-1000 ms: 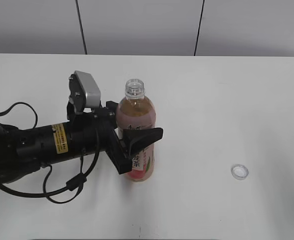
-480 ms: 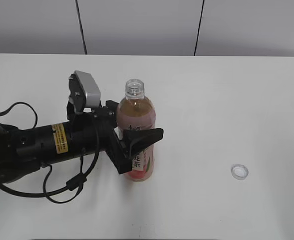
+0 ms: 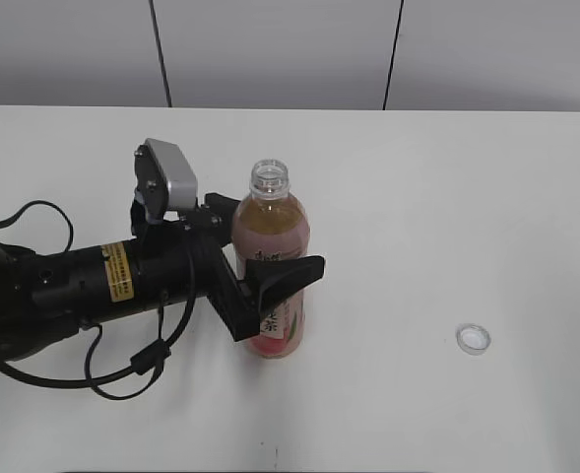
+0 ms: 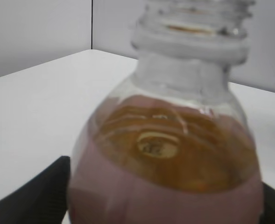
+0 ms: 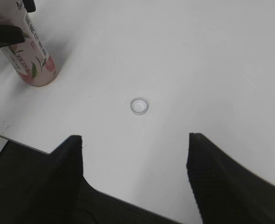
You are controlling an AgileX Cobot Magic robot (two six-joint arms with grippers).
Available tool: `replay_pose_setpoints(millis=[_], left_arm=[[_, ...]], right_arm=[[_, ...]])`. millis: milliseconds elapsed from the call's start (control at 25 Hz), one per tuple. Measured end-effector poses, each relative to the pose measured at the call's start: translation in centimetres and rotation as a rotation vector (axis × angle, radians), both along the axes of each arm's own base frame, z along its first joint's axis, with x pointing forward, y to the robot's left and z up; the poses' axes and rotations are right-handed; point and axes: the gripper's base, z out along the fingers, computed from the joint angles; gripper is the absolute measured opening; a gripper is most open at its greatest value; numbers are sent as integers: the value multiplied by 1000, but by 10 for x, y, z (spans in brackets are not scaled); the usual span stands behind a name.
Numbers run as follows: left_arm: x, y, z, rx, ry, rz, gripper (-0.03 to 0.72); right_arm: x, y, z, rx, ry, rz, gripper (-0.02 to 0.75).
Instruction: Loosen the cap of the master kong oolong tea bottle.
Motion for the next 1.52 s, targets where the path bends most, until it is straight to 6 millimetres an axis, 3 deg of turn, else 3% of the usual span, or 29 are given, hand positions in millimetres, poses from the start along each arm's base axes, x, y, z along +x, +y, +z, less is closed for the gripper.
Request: replay_pose_setpoints(millis=[400, 840, 1080, 1520], left_arm=[[0, 0, 7, -11, -20, 1, 563], [-3, 1, 46, -85, -77, -5, 563], [-8, 3, 76, -131, -141, -5, 563], [-15, 19, 118, 39, -228, 115, 563]], right_arm=[[0, 0, 0, -1, 0, 1, 525], [0, 0, 0, 0, 0, 2, 525], [0, 0, 0, 0, 0, 2, 525], [0, 0, 0, 0, 0, 2, 524]])
